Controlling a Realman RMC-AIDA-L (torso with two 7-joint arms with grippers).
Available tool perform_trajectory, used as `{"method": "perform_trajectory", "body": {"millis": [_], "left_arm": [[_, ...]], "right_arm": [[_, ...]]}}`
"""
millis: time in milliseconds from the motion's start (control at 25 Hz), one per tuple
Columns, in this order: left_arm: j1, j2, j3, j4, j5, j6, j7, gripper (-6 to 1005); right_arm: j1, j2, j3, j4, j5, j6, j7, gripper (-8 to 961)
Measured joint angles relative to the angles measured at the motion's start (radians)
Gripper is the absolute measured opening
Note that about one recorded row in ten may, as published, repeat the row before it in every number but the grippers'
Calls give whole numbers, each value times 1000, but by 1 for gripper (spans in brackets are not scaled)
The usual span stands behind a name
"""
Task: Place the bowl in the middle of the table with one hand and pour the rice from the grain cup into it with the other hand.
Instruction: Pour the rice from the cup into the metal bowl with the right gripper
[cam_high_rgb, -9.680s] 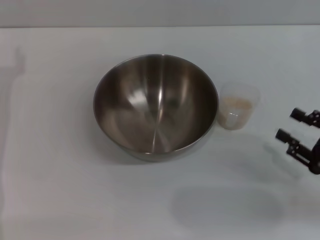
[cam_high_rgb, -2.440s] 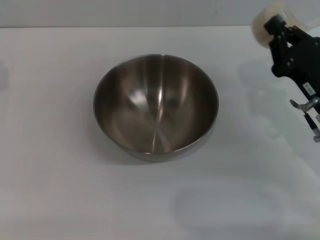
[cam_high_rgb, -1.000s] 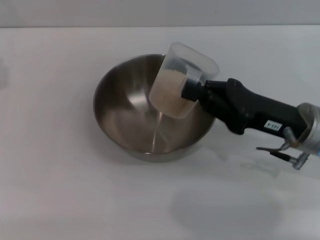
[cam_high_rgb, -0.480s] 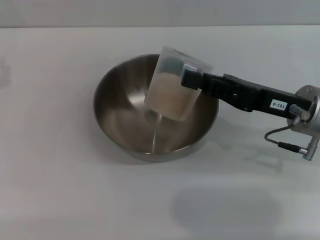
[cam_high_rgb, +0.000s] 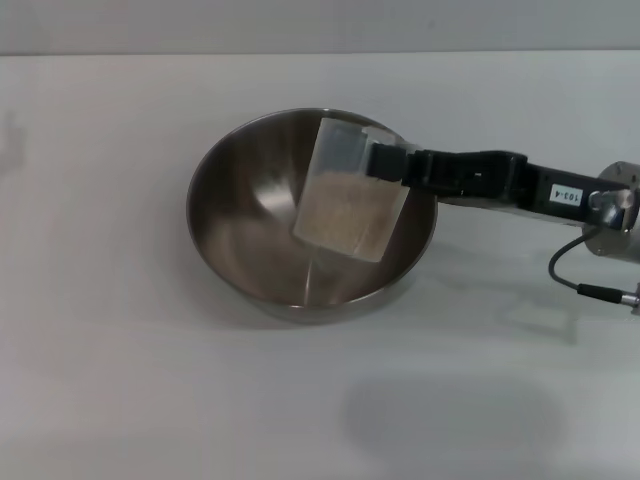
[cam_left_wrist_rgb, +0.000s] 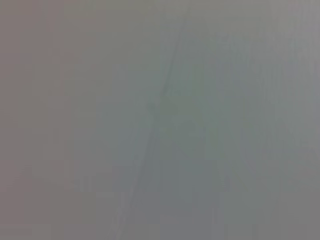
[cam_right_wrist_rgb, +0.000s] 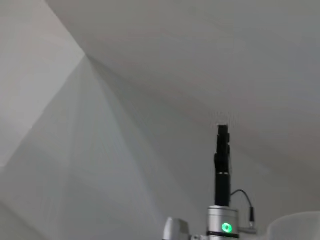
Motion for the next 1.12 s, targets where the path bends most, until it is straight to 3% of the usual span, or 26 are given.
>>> {"method": "perform_trajectory", "body": {"millis": [800,1120], "left_arm": [[-3,25,45,-36,0,6,0,573],[-4,28,47,-52,0,2,9,573]], "right_arm": [[-2,2,13,57,197,12,502,12],[17,1,-19,62,192,75,578,12]]}}
